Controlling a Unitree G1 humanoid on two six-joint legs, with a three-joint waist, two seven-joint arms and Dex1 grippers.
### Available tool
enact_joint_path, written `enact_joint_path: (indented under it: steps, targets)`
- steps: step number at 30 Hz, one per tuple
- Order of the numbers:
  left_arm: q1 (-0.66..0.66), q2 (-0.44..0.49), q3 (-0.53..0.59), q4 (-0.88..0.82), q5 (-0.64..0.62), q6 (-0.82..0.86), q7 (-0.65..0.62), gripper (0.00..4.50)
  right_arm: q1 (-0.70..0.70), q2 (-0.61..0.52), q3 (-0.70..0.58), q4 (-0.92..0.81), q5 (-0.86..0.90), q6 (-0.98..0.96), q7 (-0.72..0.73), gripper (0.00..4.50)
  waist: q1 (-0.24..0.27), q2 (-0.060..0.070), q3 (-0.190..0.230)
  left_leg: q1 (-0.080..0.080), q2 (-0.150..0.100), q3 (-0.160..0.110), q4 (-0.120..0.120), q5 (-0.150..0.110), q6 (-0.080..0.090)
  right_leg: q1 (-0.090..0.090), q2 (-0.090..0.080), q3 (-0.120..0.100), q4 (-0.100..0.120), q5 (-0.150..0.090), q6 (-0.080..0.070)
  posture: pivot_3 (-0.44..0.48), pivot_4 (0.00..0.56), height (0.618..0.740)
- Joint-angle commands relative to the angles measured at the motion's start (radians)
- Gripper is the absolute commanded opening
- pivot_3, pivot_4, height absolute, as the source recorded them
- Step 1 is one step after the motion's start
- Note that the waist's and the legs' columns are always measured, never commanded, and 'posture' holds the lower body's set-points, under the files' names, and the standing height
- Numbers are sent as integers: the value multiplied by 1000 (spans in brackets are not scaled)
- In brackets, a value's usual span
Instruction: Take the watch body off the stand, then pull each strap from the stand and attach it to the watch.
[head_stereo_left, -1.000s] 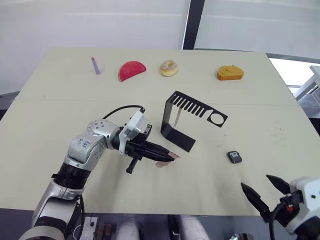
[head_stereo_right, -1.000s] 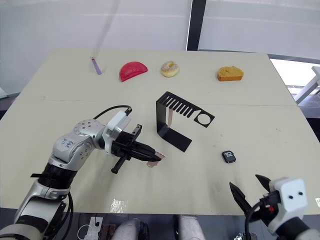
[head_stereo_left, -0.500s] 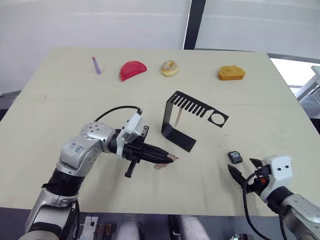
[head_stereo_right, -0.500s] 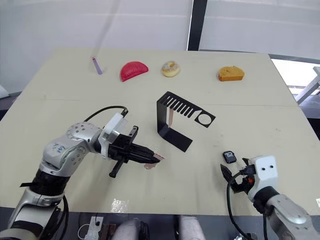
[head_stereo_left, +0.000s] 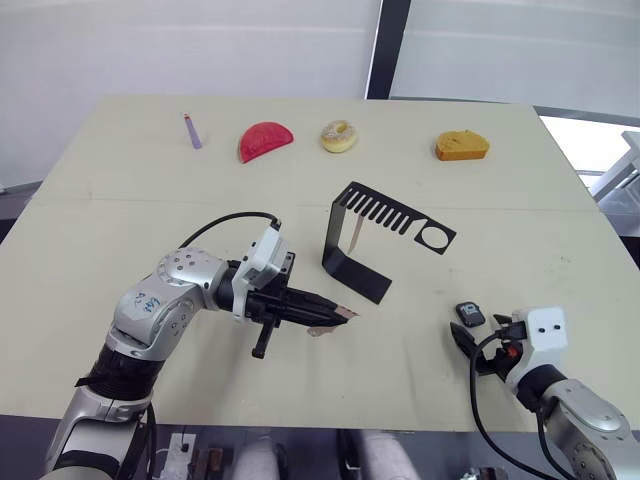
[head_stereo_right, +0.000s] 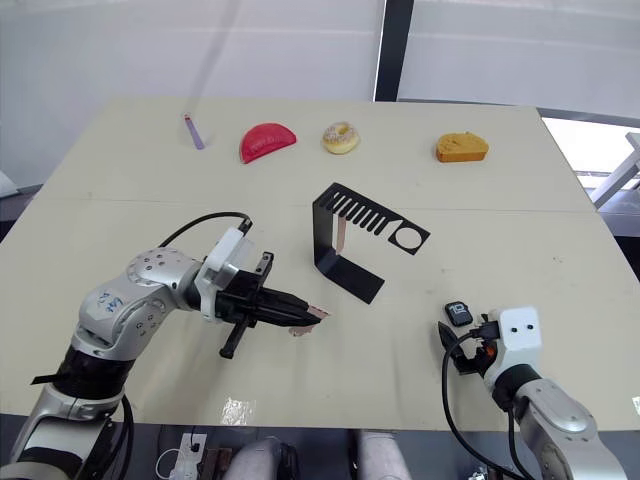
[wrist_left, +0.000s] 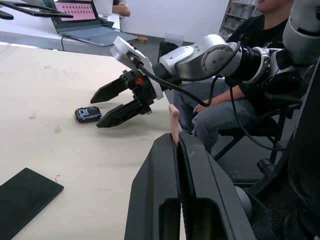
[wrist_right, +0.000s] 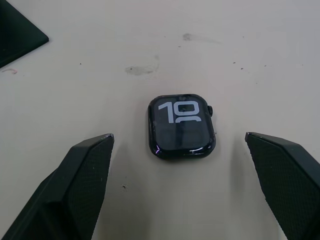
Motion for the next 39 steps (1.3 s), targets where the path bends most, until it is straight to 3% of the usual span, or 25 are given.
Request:
enact_joint_path:
  steps: [1,10,12,39]
  targets:
    - [1,2,22,-39,-25,-3,3,0,-8,12,12,-7,-23,-4,-23,4453,-1,0,0,0,0,0,0,0,0,0,0,0,0,0,0,0,150,737]
    - [-3,-2,18,-30,-26,-5,4,0,-37,43,37,20,-77,6,-51,4453,-3,0,0,1,0,1,1,0,0,0,0,1,1,0,0,0,150,737]
    - [-2,-3,17,-30,-26,-6,4,0,-43,48,39,24,-82,9,-56,3946,-3,0,0,1,0,1,1,0,0,0,0,1,2,0,0,0,150,737]
    - [4,-5,17,-8,-17,-35,-2,0,-75,96,38,55,-93,50,-97,3946,-6,-2,-2,1,0,1,4,0,0,0,0,1,3,0,0,0,150,737]
